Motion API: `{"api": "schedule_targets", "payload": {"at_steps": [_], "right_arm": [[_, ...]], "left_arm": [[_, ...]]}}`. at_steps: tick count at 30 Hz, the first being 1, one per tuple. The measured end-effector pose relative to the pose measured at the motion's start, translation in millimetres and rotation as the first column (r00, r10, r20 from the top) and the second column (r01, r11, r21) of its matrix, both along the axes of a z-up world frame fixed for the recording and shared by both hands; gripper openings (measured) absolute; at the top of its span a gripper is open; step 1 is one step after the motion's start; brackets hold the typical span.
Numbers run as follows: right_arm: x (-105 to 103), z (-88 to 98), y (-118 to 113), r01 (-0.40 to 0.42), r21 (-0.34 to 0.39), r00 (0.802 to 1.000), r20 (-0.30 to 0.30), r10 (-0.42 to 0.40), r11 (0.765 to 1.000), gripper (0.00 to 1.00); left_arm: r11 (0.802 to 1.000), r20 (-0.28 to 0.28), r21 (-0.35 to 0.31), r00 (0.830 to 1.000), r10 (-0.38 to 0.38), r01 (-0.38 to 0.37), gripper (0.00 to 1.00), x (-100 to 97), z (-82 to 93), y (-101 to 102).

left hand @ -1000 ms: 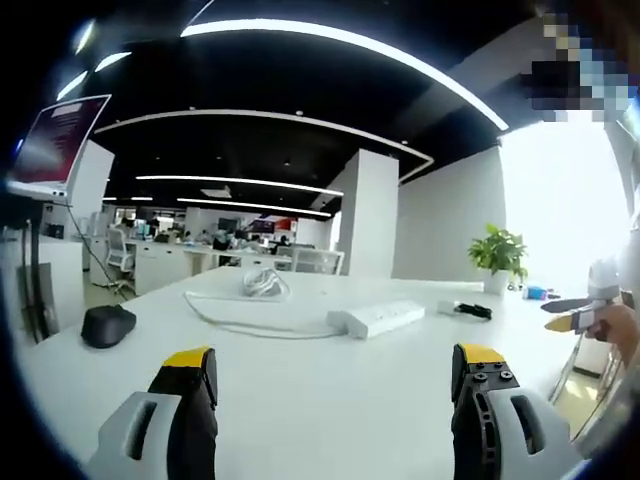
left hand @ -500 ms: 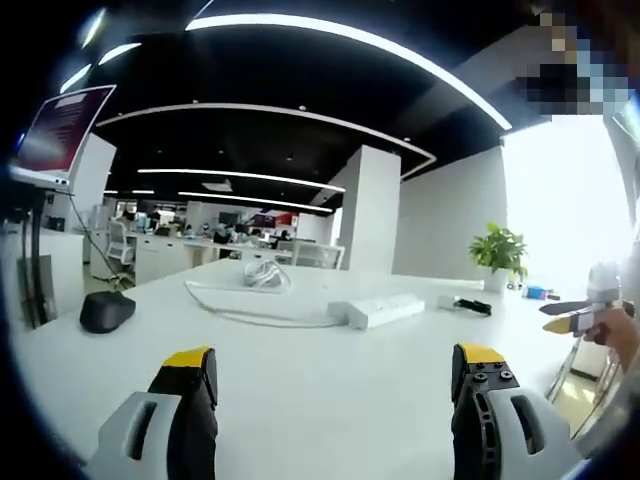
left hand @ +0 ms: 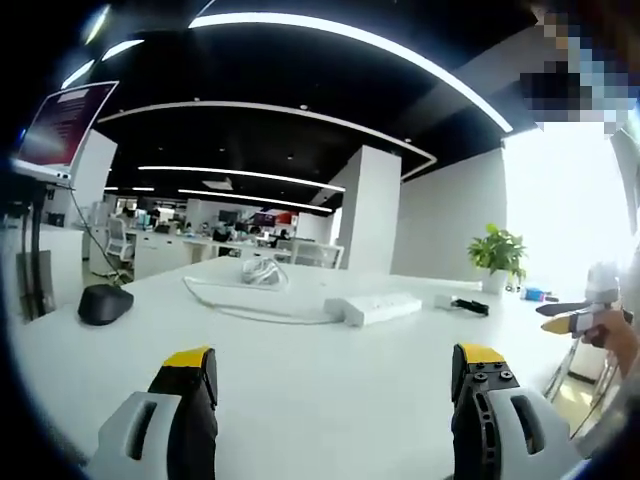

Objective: Straighten the power strip on the desk, plug the charger into it

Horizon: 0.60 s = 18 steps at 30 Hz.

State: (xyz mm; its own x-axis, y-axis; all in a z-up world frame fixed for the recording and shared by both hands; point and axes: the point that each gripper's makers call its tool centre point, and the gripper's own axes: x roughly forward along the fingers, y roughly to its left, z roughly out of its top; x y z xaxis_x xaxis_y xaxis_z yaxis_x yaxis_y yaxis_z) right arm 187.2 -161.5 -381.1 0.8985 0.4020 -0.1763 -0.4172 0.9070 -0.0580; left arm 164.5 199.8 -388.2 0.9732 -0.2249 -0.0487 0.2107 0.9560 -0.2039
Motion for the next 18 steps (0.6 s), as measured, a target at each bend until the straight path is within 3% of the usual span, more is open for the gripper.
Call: {"api": "schedule_targets", "payload": {"at_steps": [15, 18], "right_arm": [[-3.0, -2.9, 3.4, -0.013, -0.011, 1.000, -0.012, 0.012, 1.000, 0.96], [0.0, 9.2, 4.6, -0.038, -0.058, 0.998, 0.045, 0.040, 0.998, 0.95]], "left_arm": [[1.000, -0.006, 0.008, 1.000, 0.000, 0.000, 0.99, -4.5, -1.5, -0.8], [1.000, 0.001, 0.015, 1.000, -0.015, 0.015, 0.99, -3.2, 0.9, -4.1]]}}
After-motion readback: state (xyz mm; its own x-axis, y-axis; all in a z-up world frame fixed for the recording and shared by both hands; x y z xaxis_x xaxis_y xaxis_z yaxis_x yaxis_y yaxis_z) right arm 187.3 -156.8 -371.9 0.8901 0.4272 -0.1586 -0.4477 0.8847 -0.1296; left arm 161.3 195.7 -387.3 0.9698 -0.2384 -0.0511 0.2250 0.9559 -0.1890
